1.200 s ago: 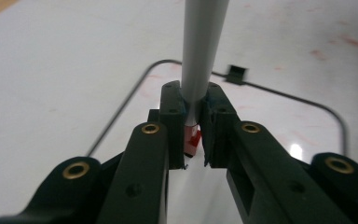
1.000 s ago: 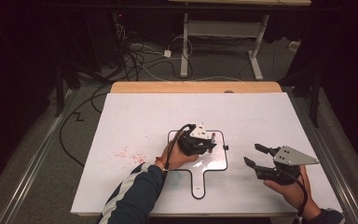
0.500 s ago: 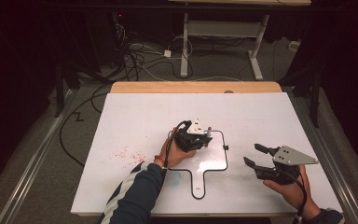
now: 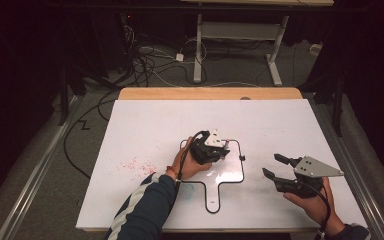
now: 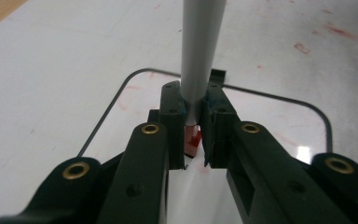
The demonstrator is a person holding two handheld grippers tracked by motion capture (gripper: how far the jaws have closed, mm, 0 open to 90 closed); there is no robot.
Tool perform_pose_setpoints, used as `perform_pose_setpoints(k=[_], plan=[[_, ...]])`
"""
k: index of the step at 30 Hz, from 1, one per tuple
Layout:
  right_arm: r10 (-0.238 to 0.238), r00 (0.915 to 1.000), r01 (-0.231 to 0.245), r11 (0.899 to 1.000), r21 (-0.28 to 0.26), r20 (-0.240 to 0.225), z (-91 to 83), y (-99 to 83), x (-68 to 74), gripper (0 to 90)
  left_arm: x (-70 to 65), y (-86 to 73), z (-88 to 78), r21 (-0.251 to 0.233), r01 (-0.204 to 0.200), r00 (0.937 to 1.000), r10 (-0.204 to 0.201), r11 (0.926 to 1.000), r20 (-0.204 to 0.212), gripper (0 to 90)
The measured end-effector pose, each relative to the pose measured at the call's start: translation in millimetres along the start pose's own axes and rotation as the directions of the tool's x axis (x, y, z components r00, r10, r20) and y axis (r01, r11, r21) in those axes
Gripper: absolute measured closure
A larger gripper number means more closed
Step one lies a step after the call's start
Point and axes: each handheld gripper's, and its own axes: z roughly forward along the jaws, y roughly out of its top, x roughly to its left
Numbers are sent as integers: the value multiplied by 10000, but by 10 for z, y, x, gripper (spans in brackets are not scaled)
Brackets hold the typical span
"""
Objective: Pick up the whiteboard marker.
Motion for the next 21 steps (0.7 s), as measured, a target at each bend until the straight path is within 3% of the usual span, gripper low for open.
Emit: perform_pose_setpoints(k=[2,8,14,17,21], plan=[[28,10000,-29,10000,40,25,0,-3,-2,387,-5,-30,-34,1,14,10000,-14,10000,-6,788],[8,10000,-8,10000,55,-10,12,-5,2,386,-168,-52,-40,-265,-129,9983,144,9996,569,788],[-48,10000,48,10000,64,-41,32,5,10,386,-423,40,85,-566,-507,9911,573,9971,1201,788],[-21,10000,22,10000,88,-91,41,5,14,386,-521,100,143,-589,-743,9844,827,9955,1550,788],[-71,9999,72,10000,59,-71,30,3,6,386,-582,118,127,-453,-1180,9794,1238,9920,1598,788]])
